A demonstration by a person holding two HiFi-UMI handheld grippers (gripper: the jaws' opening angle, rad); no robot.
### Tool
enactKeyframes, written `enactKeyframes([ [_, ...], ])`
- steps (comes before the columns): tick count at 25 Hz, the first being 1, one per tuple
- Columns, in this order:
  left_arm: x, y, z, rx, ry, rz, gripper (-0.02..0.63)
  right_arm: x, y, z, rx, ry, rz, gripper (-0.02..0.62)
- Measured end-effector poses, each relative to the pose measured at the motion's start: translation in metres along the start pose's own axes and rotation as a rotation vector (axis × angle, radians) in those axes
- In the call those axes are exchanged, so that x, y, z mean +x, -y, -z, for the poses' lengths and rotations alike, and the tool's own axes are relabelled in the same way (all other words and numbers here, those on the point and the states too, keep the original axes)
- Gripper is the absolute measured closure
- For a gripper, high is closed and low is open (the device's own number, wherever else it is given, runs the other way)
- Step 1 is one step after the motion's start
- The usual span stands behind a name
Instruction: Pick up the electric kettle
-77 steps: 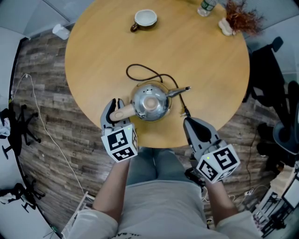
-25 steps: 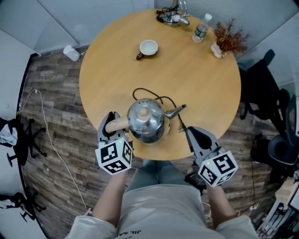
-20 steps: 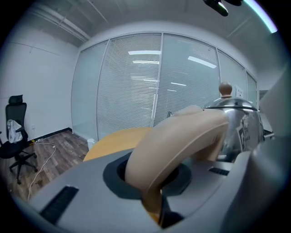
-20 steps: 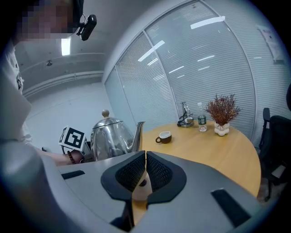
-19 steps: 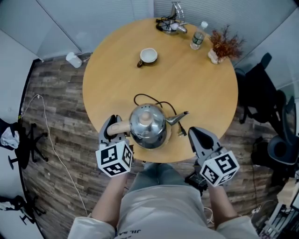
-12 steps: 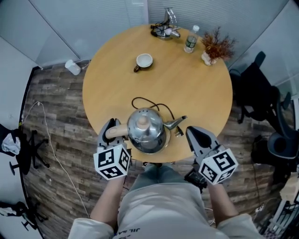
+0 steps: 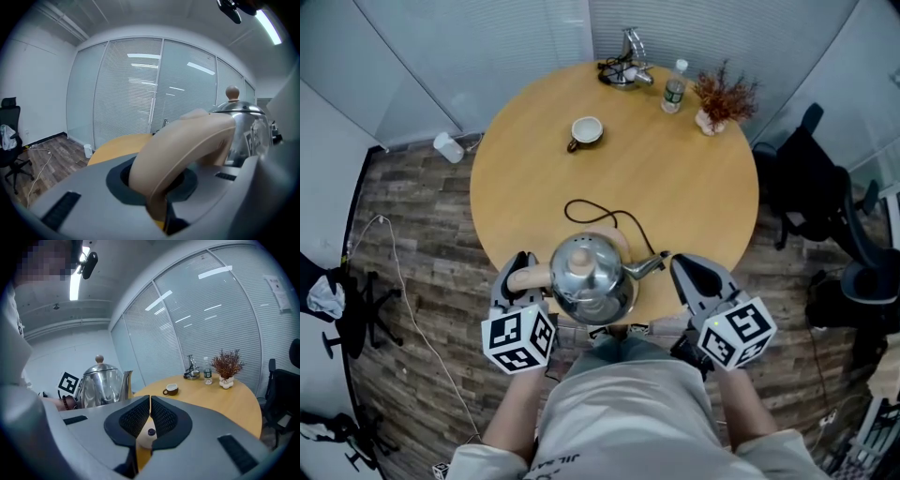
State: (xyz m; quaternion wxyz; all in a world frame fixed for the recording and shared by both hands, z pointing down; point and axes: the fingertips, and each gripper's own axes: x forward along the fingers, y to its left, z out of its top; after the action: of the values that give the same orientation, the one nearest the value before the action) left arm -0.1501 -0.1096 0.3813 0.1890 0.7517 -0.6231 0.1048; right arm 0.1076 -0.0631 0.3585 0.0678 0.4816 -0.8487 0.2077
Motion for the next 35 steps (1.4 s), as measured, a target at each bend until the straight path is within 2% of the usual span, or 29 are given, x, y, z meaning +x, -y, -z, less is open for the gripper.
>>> enactKeyframes([
  [19, -0.023, -0.006, -0.01, -0.025, 0.06, -0.026, 0.56, 0.002, -0.02, -0.001, -0.037, -0.016, -0.04, 0.565],
  [27, -0.036, -0.008, -0.007, -0.061, 0.085, -0.071, 0.56, 0.017, -0.025, 0.005, -0.066, -0.069, -0.1, 0.565],
  [35, -0.04, -0.013, -0.003, -0.09, 0.082, -0.104, 0.56, 0.021, -0.021, -0.007, -0.089, -0.056, -0.117, 0.565],
])
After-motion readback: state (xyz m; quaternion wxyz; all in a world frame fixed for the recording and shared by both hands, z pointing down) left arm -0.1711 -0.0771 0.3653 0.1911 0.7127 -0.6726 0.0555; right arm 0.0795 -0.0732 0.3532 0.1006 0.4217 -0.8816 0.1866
